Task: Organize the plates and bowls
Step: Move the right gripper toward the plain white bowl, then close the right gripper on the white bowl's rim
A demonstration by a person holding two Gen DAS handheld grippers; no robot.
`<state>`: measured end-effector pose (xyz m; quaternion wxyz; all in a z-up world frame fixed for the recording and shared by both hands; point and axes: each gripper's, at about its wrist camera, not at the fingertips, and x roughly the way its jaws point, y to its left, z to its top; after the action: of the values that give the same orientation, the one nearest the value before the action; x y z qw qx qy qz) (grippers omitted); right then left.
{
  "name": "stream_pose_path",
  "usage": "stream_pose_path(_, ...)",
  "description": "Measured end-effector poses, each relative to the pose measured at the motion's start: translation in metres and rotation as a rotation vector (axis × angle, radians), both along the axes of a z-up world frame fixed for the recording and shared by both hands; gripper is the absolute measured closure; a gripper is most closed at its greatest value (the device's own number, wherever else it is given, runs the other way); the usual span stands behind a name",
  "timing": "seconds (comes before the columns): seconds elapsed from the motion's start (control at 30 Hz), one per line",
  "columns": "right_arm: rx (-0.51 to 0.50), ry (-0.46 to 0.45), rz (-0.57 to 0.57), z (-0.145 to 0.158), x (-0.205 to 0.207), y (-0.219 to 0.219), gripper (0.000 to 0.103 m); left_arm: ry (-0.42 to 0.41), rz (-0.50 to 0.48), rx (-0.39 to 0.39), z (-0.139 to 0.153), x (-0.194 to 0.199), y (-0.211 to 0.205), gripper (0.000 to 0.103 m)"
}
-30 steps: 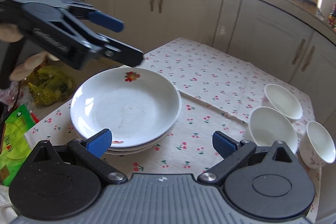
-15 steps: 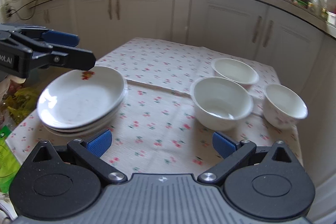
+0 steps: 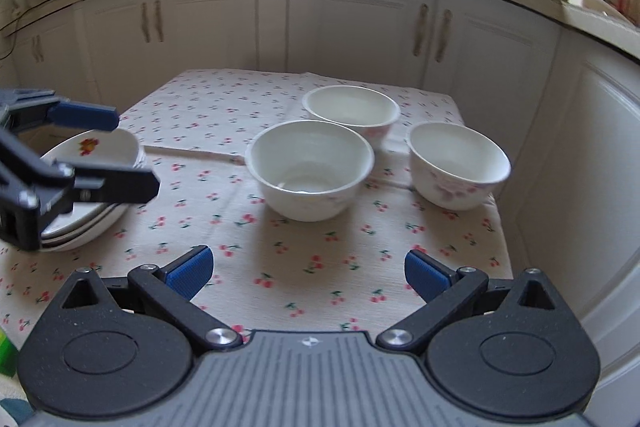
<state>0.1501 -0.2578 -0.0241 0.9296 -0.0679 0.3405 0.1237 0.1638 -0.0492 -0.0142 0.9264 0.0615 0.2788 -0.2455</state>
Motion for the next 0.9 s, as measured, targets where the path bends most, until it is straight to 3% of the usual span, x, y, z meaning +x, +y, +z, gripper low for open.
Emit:
stream_pose_path(0.43, -0.011, 0.005, -0.075, 0.015, 0.048, -0.033, 0.0, 0.008, 0.055, 0.018, -0.027, 0.035, -0.034, 0.001)
stream_pose_path(0.7, 0.044, 0.045, 0.024, 0.018, 0.083, -0.029, 0.0, -0.024, 0.037, 0.113, -0.043, 0.046, -0.063, 0.002)
stream_pose_path(0.9, 0.005, 0.041, 0.122, 0.011, 0.104, -0.009, 0.001, -0.022, 0.019, 0.143, -0.051, 0.056, -0.073, 0.004)
